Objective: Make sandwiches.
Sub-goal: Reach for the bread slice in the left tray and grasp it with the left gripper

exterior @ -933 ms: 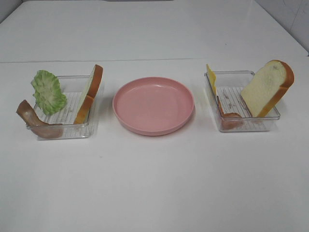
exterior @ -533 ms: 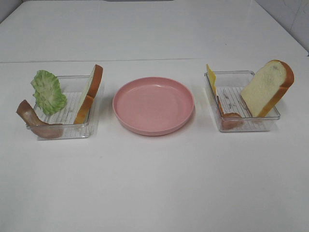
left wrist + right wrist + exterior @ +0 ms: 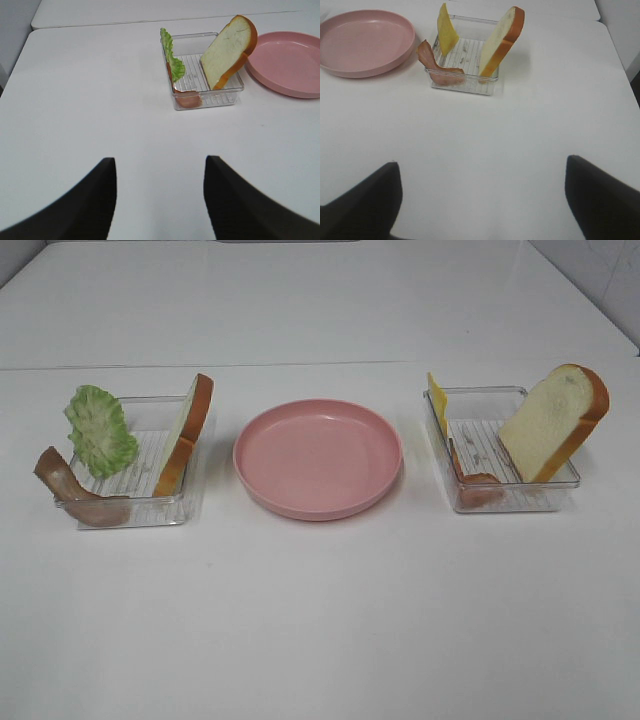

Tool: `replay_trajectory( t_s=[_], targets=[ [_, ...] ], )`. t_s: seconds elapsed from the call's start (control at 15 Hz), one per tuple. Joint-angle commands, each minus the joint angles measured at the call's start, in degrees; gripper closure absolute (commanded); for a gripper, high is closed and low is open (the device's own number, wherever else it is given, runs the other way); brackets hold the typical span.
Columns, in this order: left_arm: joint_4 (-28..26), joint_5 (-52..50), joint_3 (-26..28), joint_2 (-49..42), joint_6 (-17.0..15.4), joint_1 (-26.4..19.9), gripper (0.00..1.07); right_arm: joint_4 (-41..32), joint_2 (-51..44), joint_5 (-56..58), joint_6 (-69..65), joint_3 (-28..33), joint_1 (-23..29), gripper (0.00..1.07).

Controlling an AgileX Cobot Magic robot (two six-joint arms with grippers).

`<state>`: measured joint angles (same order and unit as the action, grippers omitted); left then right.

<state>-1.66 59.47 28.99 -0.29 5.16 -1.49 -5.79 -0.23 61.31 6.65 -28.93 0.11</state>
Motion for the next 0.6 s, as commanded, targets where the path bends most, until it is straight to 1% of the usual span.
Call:
replay_trajectory(
  t_s=[0.07,0.6],
  targets=[
    [-0.46,-0.69,-0.23,-1.26,0.06,-0.11,0.56,0.23,-0.74,-0.46,-0.34,0.11,-0.29,0.29],
    [-0.46,-0.69,-0.23,-1.26,0.06,-0.11,0.56,0.23,-0.74,-0.46,-0.34,0.11,-0.29,0.29]
  ],
)
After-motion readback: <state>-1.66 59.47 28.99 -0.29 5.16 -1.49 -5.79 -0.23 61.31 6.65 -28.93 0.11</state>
